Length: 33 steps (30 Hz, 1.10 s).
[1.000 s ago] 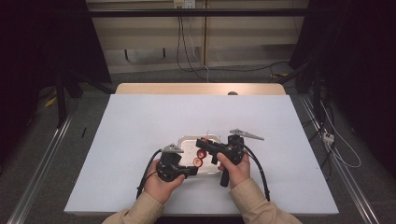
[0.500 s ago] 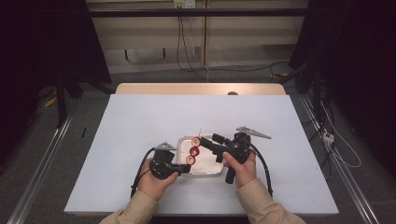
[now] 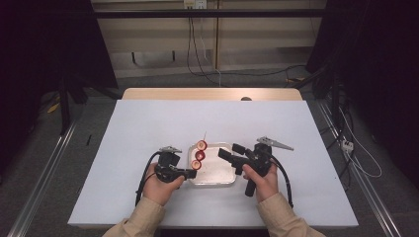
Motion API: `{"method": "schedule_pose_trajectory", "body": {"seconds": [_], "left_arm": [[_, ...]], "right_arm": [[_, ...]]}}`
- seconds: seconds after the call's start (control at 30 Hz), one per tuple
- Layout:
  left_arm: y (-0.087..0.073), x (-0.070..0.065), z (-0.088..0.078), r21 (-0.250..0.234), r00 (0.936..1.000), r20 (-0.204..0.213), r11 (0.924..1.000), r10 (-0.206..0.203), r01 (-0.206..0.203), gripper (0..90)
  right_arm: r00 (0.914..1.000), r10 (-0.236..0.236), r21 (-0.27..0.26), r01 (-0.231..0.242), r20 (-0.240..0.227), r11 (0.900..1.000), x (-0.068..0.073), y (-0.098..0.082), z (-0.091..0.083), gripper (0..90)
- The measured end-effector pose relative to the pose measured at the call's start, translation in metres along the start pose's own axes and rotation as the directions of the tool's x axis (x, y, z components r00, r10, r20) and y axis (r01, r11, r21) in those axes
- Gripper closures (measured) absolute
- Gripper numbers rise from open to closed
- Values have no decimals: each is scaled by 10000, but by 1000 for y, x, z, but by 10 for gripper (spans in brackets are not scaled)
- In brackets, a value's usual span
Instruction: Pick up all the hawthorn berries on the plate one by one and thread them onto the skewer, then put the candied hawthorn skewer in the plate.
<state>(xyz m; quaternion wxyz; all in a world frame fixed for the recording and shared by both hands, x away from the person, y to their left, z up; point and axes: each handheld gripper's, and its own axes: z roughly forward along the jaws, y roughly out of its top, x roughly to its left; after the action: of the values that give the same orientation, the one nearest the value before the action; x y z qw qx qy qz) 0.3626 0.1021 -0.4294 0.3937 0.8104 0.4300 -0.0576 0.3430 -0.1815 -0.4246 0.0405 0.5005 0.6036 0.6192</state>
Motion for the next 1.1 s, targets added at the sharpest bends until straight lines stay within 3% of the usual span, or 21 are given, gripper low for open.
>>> {"method": "schedule_pose_trajectory", "body": {"seconds": [0.3, 0.5, 1.03, 1.1], "left_arm": [[4, 2, 4, 151, 9999, -154, 9999, -8, 10, 900], [6, 2, 9, 336, 9995, -160, 9990, -275, 280, 900], [13, 4, 28, 974, 9965, -492, 9927, -669, 714, 891], [13, 3, 29, 1123, 9974, -448, 9917, -572, 619, 890]], "right_arm": [[9997, -207, 5, 207, 136, 9998, -5, 2, -3, 151], [9963, -814, 137, 810, 288, 9966, -4, 0, -4, 132], [9951, -948, 116, 945, 289, 9955, -6, 2, -11, 137], [9949, -951, 74, 949, 331, 9955, -6, 2, -12, 139]]}}
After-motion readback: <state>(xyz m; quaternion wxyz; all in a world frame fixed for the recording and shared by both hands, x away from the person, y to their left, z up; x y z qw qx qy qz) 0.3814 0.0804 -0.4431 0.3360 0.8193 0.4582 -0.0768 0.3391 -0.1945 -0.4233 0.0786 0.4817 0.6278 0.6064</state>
